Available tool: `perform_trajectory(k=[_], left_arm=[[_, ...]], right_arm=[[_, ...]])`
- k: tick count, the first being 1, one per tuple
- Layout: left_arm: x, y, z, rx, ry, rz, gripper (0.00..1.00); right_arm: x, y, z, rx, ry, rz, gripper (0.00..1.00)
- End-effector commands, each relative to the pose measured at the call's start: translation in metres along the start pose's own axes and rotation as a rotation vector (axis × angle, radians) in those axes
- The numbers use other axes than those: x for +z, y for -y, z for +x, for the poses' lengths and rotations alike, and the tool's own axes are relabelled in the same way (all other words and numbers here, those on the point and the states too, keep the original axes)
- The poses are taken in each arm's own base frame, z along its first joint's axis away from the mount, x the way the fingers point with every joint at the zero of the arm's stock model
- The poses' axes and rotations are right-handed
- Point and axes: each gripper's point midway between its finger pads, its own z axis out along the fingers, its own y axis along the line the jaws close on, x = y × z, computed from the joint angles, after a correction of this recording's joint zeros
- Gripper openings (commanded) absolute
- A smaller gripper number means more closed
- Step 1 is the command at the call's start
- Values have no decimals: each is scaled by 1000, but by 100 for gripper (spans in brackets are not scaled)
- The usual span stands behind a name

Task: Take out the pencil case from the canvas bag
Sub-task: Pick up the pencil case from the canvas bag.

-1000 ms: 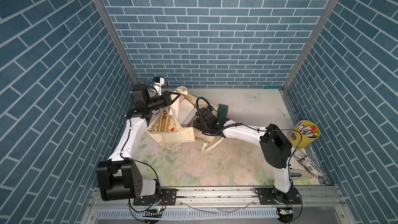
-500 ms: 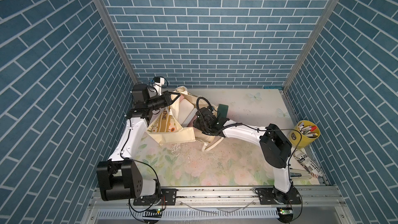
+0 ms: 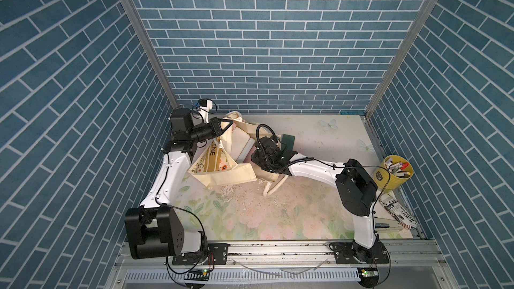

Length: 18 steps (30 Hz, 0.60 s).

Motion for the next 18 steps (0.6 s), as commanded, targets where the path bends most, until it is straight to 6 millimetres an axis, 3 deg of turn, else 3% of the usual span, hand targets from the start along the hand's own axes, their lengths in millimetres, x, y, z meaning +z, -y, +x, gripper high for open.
perform_trajectory(k=[1,18], left_arm=[[-3,31,-13,112,29,99,0],[-3,27,-13,103,31,80,0]], right_arm=[[-1,6,-2,-11,17,9,27],[-52,-27,-20,-127,118,-68,19]])
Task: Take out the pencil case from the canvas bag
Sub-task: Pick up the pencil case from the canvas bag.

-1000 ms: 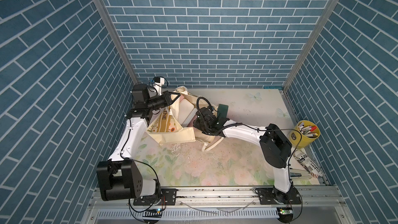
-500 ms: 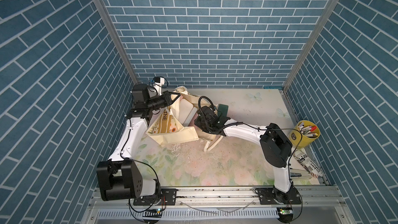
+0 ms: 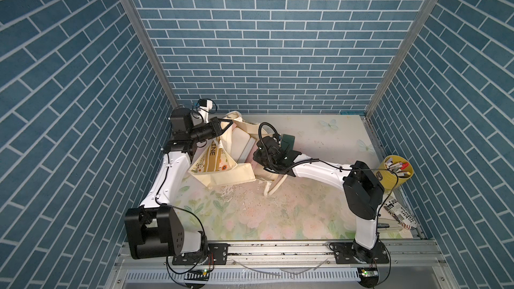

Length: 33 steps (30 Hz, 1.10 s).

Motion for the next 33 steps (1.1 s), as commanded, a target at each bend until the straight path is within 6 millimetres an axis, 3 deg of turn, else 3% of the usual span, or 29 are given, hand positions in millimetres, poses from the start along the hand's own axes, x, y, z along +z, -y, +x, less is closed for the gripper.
perform_trajectory(k=[1,14,33], left_arm=[[-4,27,-14,104,31,81,0],[-5,25,-15,101,38,70,0],[-7,26,-18,98,54,66,0]], right_arm=[[-28,-21,-13,-66,61,-61,19],[-56,-24,-18,-115,111,-120,15],[-101,-52,-14,-185,146,-433,5]])
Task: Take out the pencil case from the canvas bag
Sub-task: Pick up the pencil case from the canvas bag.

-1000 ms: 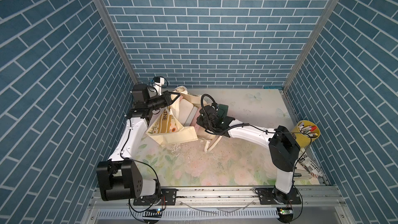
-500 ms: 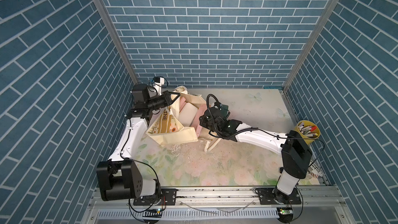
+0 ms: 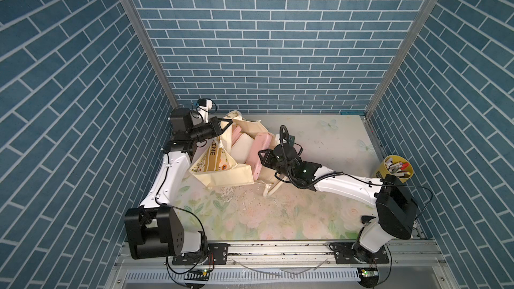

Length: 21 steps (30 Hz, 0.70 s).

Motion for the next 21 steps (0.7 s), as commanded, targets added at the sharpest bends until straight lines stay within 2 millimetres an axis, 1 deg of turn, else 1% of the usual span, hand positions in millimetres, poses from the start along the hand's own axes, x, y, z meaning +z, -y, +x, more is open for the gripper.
perform_trajectory(k=[1,8,11,16,21], left_arm=[[-7,26,-17,95,49,67,0],[-10,24,-21,86,70,61,0],[-10,21,-22,82,74,55,0],[-10,19,-23,73,78,54,0],[-11,18,-25,69,84,59,0]], right_arm=[[-20,-39,-17,-36,63,-182,4],[-29,-55,-18,-65,65,-269,0],[-37,-63,-22,-77,87,-317,0],[-55,-74,-32,-133,142,-376,0],[-75,-79,-46,-219,209,-383,0]])
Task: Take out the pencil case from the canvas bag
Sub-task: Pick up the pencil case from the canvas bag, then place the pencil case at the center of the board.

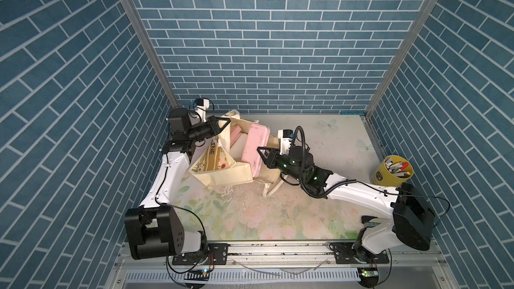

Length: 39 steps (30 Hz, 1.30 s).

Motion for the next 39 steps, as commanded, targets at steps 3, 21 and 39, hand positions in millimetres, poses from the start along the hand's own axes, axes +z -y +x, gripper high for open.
perform_trajectory(k=[3,21,39], left_arm=[[-6,22,-18,96,55,65,0],[-8,10,-20,73,59,36,0],[-6,6,-19,63,56,27,0]], right_arm=[[-26,-37,-39,-131,135,-107,0],[-57,-56,-95,-212,272,-133,0],[-92,31,-155,-266,384,228,0]])
